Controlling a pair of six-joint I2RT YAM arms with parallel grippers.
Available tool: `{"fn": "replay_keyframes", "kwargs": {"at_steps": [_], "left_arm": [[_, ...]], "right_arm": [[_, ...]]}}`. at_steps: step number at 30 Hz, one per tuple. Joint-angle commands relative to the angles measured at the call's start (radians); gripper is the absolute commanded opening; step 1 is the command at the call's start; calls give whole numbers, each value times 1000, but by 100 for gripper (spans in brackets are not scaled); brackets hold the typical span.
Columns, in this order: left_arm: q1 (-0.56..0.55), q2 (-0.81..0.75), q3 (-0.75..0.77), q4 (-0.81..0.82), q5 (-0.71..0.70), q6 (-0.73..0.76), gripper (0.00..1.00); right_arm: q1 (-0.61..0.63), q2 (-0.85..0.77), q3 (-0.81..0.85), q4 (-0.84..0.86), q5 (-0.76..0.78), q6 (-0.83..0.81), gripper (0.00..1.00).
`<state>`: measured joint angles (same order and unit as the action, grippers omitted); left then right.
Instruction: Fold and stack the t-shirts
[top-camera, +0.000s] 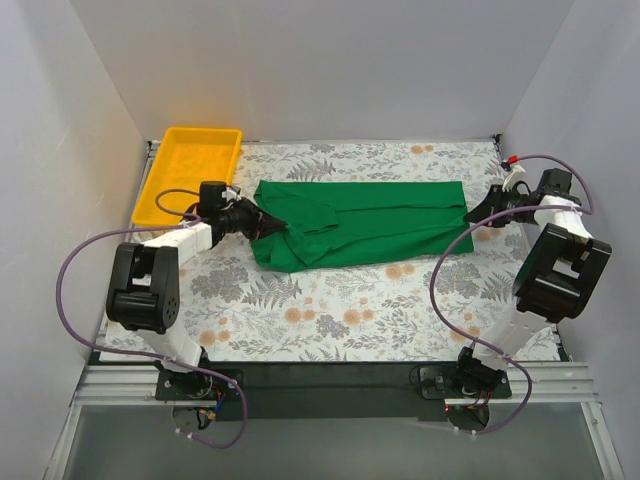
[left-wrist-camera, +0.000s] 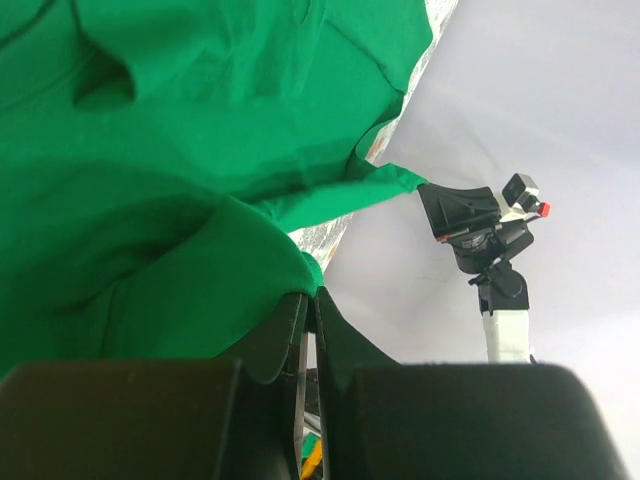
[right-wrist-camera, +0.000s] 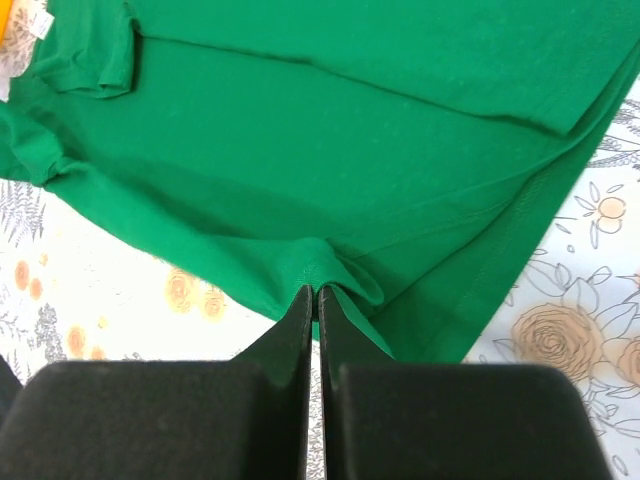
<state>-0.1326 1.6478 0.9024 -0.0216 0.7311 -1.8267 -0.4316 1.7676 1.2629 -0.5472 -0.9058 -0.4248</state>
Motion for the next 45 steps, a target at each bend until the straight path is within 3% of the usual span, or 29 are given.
{"fn": "replay_keyframes", "kwargs": {"at_steps": [1, 13, 30, 45], "left_arm": [[5, 41, 76, 3, 53, 43, 0], [5, 84, 150, 15, 83, 93, 0], [5, 55, 139, 209, 105, 38, 0], [5, 162, 220, 207, 131, 26, 0]], "right_arm": [[-1, 26, 47, 46, 1, 38, 1], [7, 78, 41, 76, 28, 55, 1], [16, 92, 27, 122, 93, 100, 1], [16, 85, 4, 151, 133, 126, 1]]}}
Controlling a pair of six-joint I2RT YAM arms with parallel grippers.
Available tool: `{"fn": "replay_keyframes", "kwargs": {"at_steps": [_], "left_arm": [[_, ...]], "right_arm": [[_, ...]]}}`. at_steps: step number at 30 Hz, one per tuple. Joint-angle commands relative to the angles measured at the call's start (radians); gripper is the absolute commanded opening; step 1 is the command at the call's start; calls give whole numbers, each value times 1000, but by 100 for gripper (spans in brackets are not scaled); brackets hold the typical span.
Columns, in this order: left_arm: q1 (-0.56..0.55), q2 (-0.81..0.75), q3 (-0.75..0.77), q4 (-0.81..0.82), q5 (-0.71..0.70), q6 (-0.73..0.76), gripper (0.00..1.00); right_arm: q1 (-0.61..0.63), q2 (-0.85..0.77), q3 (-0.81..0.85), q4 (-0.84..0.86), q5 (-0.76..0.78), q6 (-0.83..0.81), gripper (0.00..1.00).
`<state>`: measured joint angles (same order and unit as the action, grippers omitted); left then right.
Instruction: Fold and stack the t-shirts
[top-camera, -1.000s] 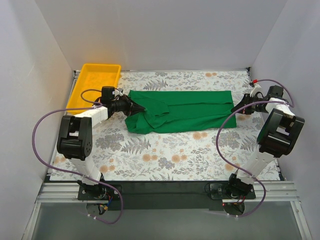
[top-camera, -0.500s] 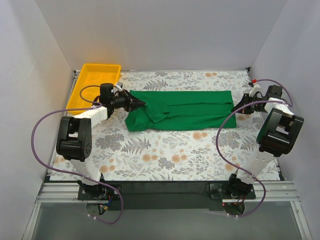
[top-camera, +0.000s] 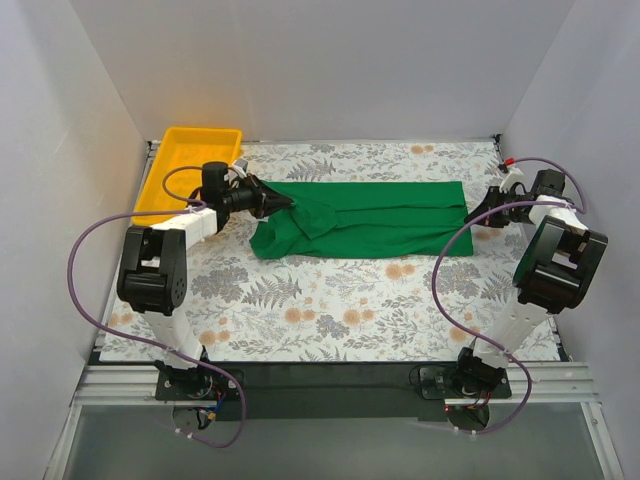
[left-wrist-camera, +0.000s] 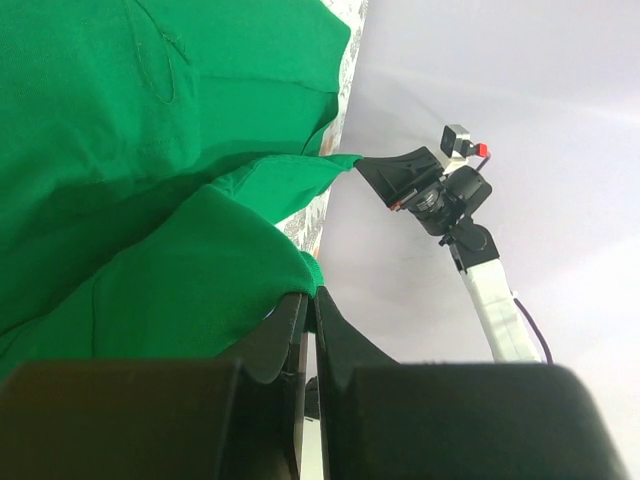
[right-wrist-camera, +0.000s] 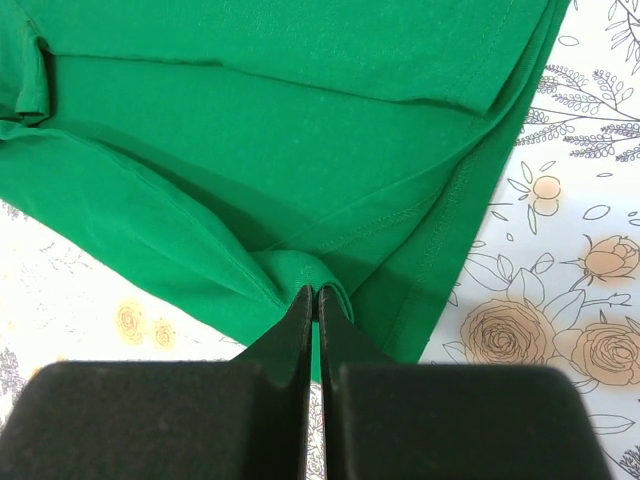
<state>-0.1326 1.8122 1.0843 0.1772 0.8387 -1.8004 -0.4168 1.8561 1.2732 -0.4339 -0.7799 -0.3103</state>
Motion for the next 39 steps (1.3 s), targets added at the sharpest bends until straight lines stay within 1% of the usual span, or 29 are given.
{"fn": "replay_keyframes", "kwargs": {"at_steps": [1, 39], "left_arm": [[5, 4, 43, 8, 26, -1, 0], [5, 70, 118, -4, 34, 7, 0]], "right_arm": [[1, -2, -6, 38, 8, 11, 1], [1, 46, 17, 57, 44, 33, 1]]}}
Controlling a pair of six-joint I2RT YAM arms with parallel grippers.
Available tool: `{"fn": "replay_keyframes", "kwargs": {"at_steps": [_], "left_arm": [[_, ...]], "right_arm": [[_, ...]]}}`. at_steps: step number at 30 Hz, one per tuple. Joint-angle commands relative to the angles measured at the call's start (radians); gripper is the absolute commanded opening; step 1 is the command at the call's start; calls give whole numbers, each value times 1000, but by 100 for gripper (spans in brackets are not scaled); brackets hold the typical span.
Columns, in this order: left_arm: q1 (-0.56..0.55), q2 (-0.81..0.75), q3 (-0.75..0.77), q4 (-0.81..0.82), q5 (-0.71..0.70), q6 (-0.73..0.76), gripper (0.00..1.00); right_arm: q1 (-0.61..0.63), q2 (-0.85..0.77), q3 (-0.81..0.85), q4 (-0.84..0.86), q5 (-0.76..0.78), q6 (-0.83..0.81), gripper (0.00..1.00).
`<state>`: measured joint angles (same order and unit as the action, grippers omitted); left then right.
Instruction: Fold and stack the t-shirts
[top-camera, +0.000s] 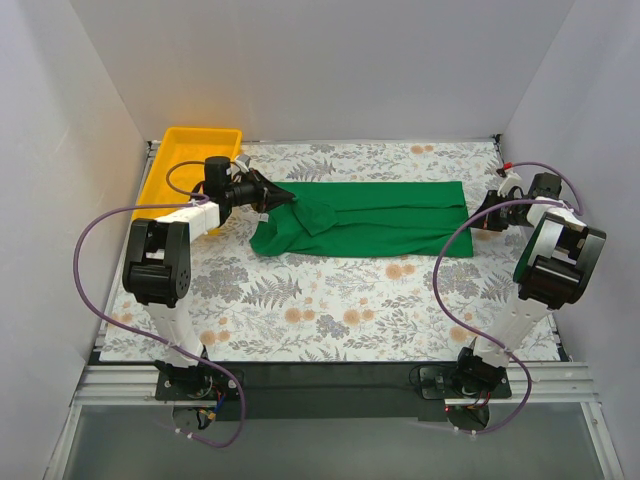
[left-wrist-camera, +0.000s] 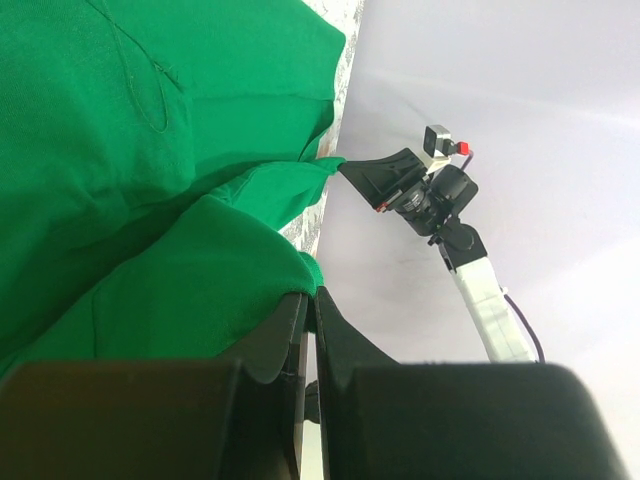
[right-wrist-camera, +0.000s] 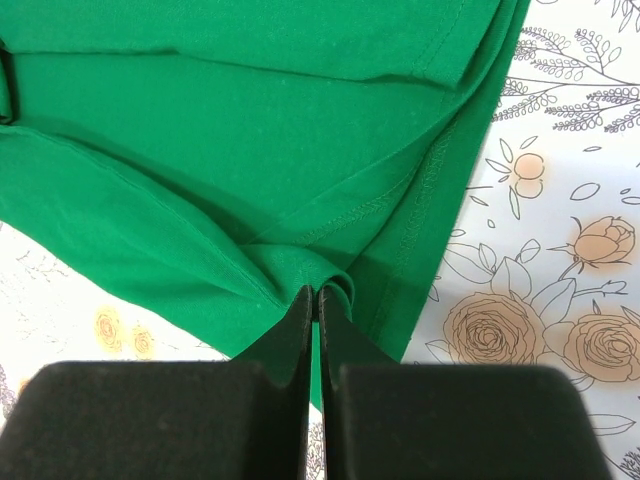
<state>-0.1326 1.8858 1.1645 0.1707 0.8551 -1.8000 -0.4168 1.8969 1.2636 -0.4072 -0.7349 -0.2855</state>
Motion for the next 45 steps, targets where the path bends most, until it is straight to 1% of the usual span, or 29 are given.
{"fn": "replay_keyframes", "kwargs": {"at_steps": [1, 22, 33, 34, 36, 37, 39, 41, 45], "left_arm": [[5, -4, 38, 3, 18, 8, 0], [5, 12, 47, 3, 21, 8, 0], [5, 22, 50, 1, 21, 8, 0], [5, 24, 52, 1, 19, 8, 0], [5, 26, 52, 1, 19, 8, 0], [5, 27, 52, 1, 19, 10, 0], [5, 30, 52, 0, 19, 11, 0], [5, 30, 52, 0, 19, 11, 0], [5, 32, 55, 0, 24, 13, 0]], "right_arm": [[1, 4, 26, 30, 0, 8, 1], [1, 14, 30, 28, 2, 9, 2], [18, 37, 69, 28, 14, 20, 3], [24, 42, 75, 27, 17, 22, 6], [32, 50, 92, 28, 34, 29, 30], [32, 50, 97, 28, 40, 32, 39], [30, 42, 105, 27, 61, 32, 52], [23, 21, 103, 30, 65, 34, 56], [-19, -18, 74, 36, 45, 31, 56]]}}
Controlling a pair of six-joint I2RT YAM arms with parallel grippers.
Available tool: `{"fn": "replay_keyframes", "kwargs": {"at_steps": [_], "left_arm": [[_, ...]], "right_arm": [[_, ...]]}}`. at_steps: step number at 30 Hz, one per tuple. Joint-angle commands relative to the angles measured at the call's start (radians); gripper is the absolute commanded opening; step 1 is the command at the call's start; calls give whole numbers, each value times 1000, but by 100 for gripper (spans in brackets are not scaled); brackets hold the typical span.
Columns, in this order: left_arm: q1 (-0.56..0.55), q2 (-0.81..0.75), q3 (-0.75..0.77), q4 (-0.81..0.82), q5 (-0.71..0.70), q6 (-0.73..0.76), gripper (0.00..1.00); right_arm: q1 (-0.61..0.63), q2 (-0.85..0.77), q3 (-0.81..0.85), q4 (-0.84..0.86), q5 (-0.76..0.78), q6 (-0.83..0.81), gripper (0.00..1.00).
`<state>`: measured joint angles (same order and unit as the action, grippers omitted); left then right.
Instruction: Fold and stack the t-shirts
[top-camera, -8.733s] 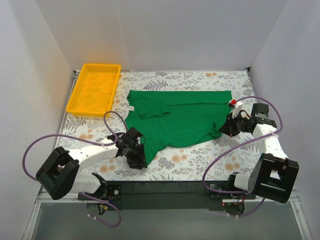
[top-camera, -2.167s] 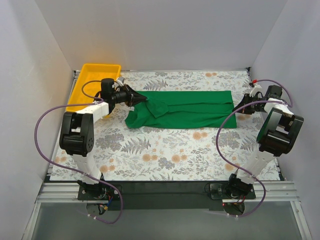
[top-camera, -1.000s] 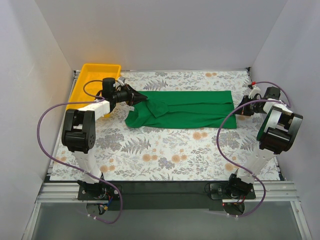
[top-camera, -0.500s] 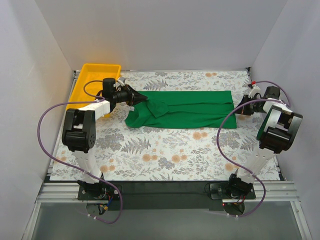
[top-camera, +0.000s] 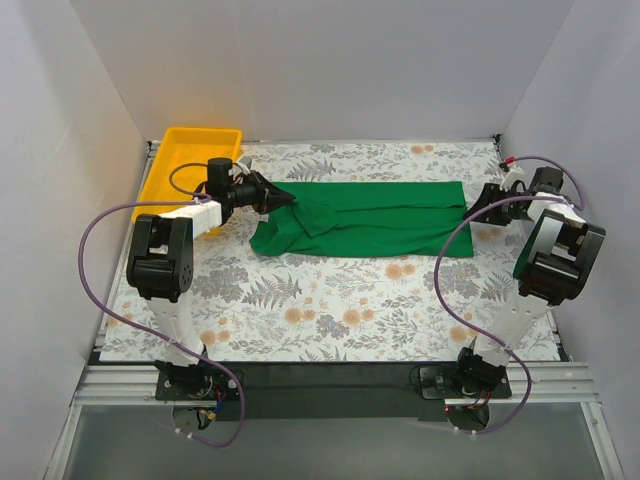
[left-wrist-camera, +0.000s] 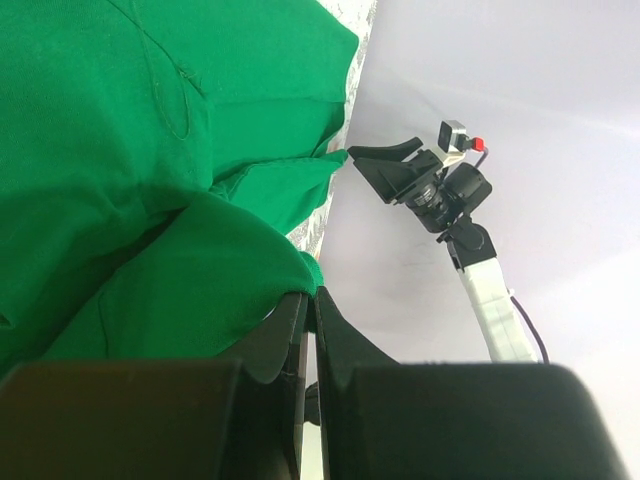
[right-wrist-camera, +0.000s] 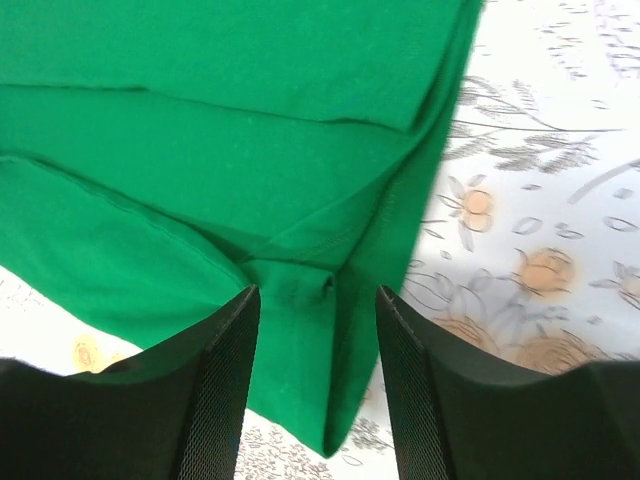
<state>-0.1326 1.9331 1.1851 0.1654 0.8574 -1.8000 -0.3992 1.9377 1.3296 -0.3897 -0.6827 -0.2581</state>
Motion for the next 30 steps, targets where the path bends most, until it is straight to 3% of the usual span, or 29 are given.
{"fn": "replay_keyframes", "kwargs": {"at_steps": [1, 12, 25, 30], "left_arm": [[5, -16, 34, 5, 22, 13, 0], [5, -17, 19, 14, 34, 16, 0], [5, -11, 8, 36, 45, 7, 0], [5, -8, 7, 39, 46, 5, 0]], "right_arm": [[-44, -66, -16, 18, -12, -1, 56], [-67, -57, -96, -118, -80, -187, 49], [-66, -2, -110, -143, -38, -204, 42], [-67, -31, -151, -149, -34, -230, 34]]}}
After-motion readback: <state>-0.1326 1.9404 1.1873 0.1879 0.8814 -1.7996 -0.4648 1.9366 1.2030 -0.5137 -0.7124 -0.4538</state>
